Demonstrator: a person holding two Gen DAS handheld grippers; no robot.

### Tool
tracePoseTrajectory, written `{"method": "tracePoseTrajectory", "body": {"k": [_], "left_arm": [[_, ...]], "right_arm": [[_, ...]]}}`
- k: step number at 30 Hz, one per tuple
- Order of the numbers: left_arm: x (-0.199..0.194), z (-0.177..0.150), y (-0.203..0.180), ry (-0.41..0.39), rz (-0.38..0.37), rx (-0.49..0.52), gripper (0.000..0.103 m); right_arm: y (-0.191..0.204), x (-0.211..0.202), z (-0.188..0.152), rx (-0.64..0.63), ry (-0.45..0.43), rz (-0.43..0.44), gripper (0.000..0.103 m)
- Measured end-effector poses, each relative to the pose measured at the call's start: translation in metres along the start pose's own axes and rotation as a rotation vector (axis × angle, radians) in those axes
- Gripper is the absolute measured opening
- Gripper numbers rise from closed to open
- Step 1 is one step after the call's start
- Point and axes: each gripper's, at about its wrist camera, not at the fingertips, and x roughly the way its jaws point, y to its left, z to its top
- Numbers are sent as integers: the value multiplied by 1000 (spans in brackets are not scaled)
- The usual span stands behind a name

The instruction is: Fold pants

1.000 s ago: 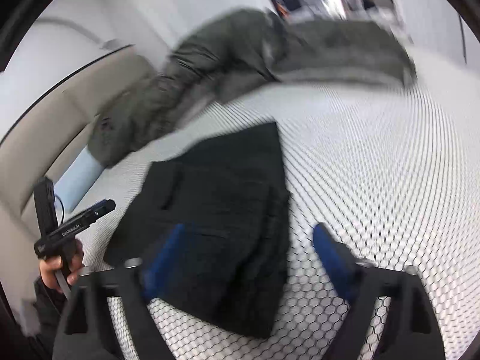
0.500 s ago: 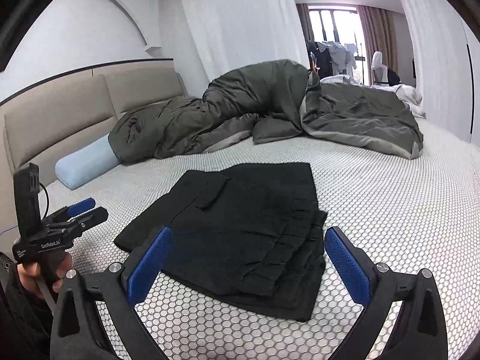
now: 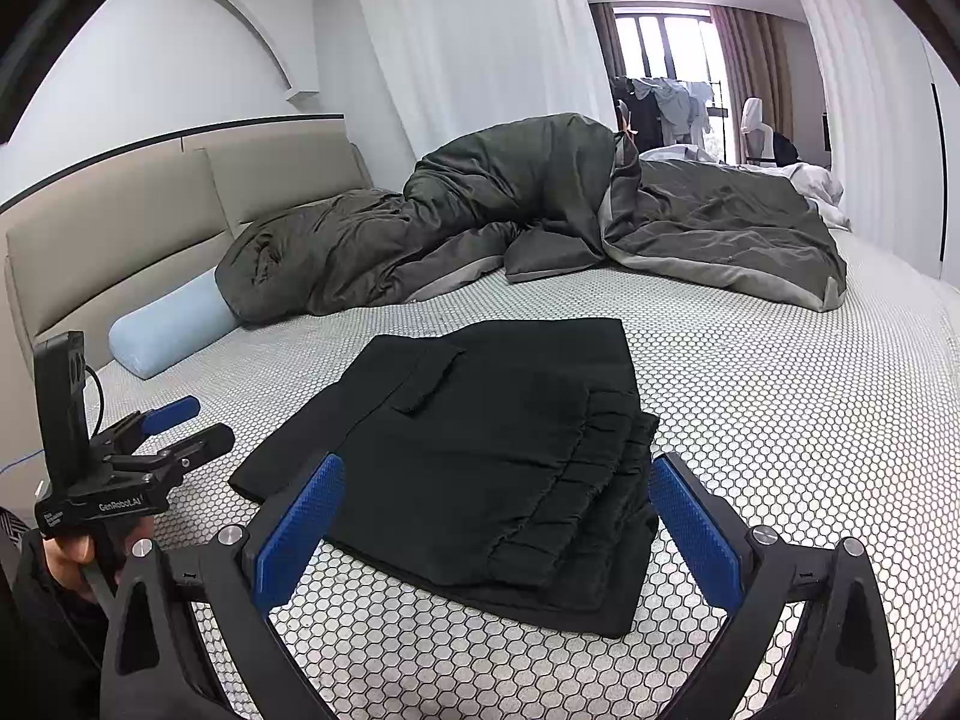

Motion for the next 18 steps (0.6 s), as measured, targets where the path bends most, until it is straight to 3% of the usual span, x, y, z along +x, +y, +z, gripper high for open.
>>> {"method": "tracePoseTrajectory", "body": {"k": [18], "left_arm": [[-1,0,0,0,-2,7,102]], "right_arm": [[5,4,-1,-22,15,2,103]]}}
